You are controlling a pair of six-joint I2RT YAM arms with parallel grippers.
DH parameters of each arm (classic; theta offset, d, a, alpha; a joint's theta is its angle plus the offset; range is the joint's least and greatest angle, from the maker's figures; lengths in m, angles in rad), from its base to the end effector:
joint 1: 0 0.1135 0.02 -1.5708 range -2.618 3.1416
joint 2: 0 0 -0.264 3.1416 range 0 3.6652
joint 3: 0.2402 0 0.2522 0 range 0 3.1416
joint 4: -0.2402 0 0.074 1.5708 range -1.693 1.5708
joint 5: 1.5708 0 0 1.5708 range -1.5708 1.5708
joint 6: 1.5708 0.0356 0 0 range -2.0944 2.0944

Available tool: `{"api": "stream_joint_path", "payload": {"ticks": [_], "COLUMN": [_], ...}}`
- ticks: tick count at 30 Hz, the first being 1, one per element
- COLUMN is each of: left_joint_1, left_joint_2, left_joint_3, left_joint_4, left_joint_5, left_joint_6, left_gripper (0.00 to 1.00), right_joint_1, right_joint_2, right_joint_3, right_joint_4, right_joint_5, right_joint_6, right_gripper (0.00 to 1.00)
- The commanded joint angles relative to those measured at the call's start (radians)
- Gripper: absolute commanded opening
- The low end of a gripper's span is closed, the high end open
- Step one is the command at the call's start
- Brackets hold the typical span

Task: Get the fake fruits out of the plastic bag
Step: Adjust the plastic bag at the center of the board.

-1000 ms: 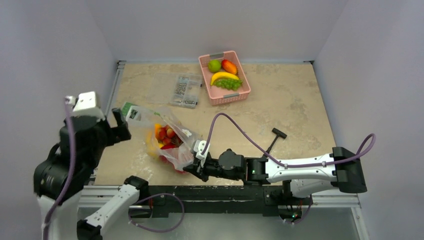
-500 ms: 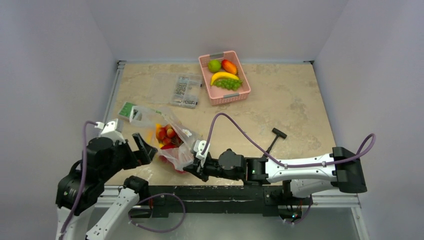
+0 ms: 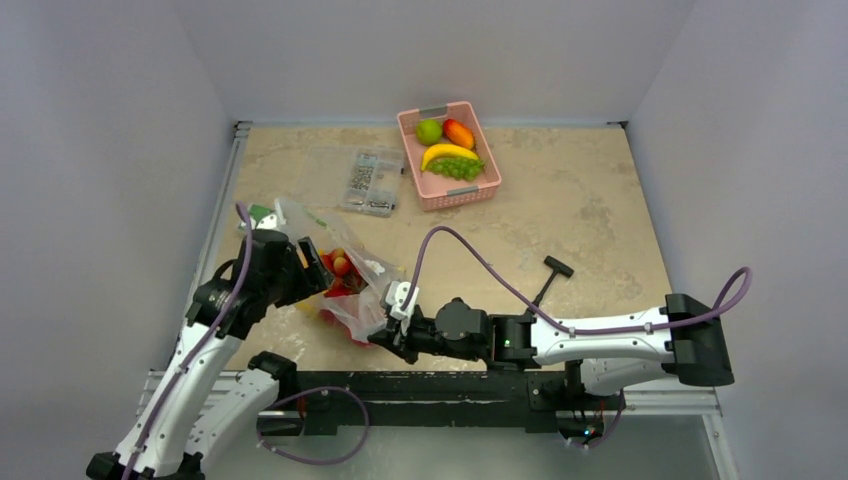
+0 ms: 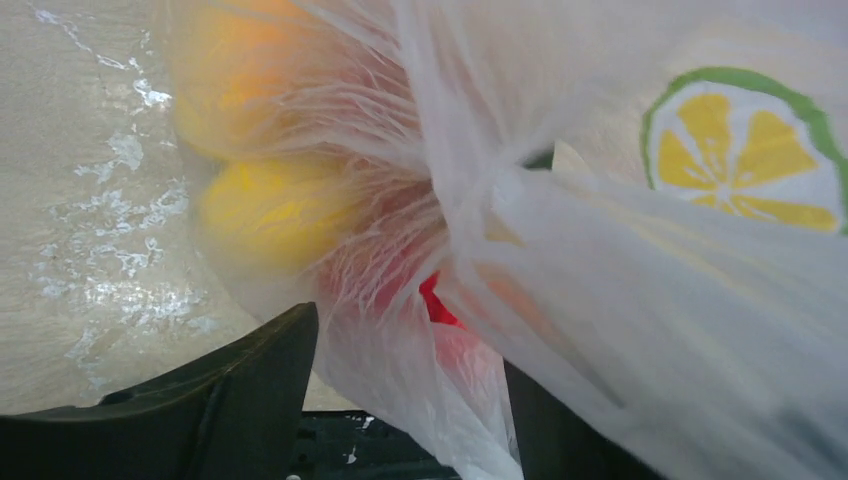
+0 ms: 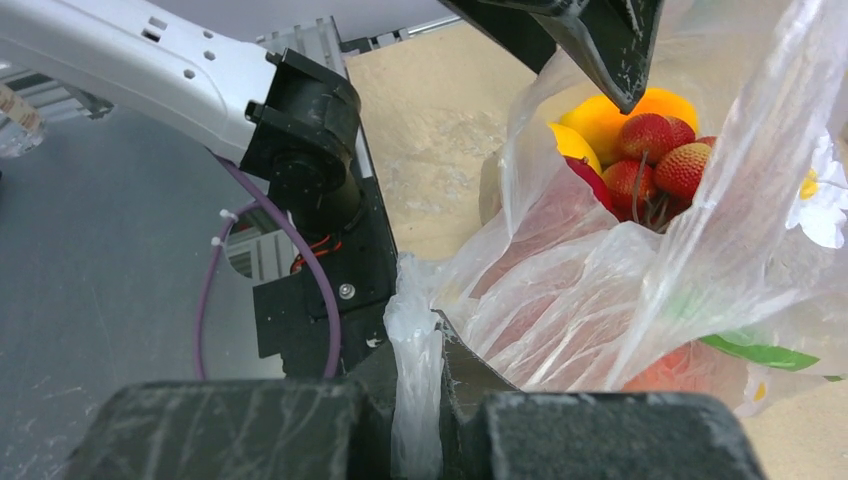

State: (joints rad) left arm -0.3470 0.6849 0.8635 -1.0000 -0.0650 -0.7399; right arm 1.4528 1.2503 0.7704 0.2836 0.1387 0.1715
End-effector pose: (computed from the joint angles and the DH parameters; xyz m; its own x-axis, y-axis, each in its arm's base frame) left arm 0.1142 -0.0388 0.3029 -0.7092 -0.4590 -0.5352 -0.2443 0.8720 -0.4242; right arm 0.0389 0.2864 0.2829 -0.1878 -0.1480 -0.9710 -0.9494 0.2806 0.1408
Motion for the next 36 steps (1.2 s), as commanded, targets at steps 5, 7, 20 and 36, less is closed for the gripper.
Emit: {"api": "stream_joint_path", "payload": {"ticks": [5, 7, 20, 36], "left_joint_1": [0.006, 0.007, 0.159, 0.320], "left_joint_2": [0.122, 0.136, 0.131, -0.126], "left_joint_3": [0.022, 0.035, 0.238, -0.059], "left_joint_4": [0.135, 0.139, 0.273, 0.292], "left_joint_5": [-0.060, -0.083, -0.132, 0.141], "left_joint_6": [0.110, 0.114, 0.017, 0.159], "left_gripper": [0.29, 0.03, 0.00, 0.00], "right_joint_1": [0.004, 0.004, -0.009, 0.062], "right_joint_2": [-0.027, -0.015, -0.010, 0.191], "right_joint_3": [0.088, 0.117, 0.243, 0.165], "right_joint_4": [-0.015, -0.034, -0.162, -0.135], "right_joint_5": [0.000, 0.010, 0.245, -0.341], "right_joint_6": [-0.104, -0.150, -0.475, -0.032], "right_gripper": [0.00, 0.00, 0.00, 0.22]}}
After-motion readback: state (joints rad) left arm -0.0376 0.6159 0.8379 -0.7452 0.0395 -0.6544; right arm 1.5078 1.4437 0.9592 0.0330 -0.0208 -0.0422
